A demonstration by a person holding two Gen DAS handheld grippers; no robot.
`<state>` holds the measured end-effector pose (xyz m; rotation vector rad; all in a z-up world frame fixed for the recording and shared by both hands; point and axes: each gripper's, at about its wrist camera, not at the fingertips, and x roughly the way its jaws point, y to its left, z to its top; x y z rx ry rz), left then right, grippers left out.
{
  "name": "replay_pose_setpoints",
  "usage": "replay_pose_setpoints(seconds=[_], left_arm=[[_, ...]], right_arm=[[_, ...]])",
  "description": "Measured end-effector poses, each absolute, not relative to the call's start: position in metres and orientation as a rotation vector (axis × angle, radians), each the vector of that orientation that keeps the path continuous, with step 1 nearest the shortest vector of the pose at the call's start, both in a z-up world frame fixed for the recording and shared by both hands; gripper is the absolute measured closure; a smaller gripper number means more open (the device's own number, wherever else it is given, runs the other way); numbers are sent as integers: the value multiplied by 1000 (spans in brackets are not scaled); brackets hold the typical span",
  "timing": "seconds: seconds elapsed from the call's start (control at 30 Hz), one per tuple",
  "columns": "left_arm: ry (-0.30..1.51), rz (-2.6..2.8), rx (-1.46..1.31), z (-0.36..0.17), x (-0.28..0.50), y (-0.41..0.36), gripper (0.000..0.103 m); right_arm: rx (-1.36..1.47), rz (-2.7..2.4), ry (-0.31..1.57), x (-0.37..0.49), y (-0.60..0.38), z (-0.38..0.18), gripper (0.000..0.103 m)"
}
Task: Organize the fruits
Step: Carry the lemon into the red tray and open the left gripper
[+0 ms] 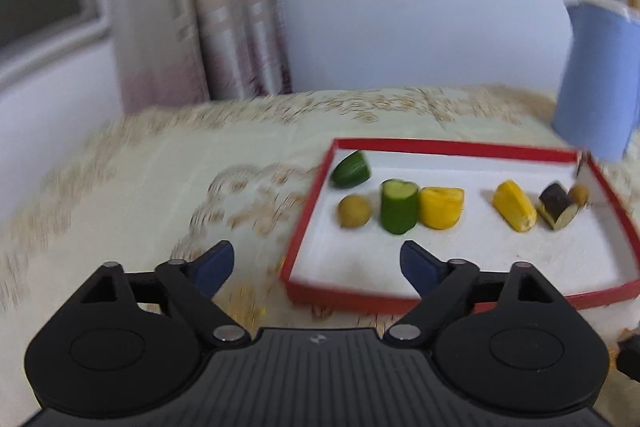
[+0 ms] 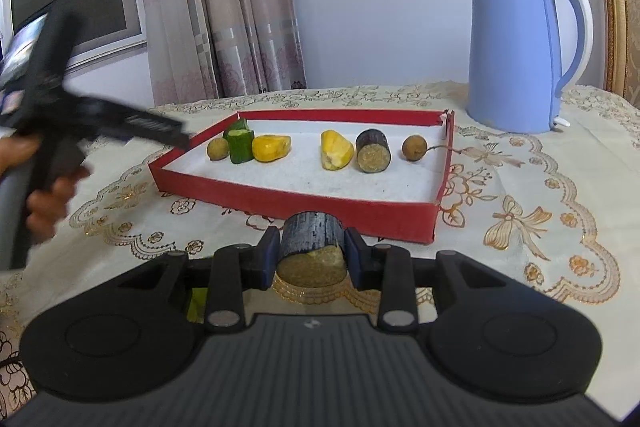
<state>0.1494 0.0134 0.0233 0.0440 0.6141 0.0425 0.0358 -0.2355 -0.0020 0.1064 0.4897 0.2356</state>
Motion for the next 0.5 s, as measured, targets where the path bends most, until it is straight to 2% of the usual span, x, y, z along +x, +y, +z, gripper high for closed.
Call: replay_pose_setpoints(seconds=[0.27,0.5], left_arm=[[605,43,-13,-1,145,34,12],[560,49,-1,5,138,32,12]], right_arm=[[-2,190,420,61,-230,48,70],[114,158,327,107,-233,68,70]])
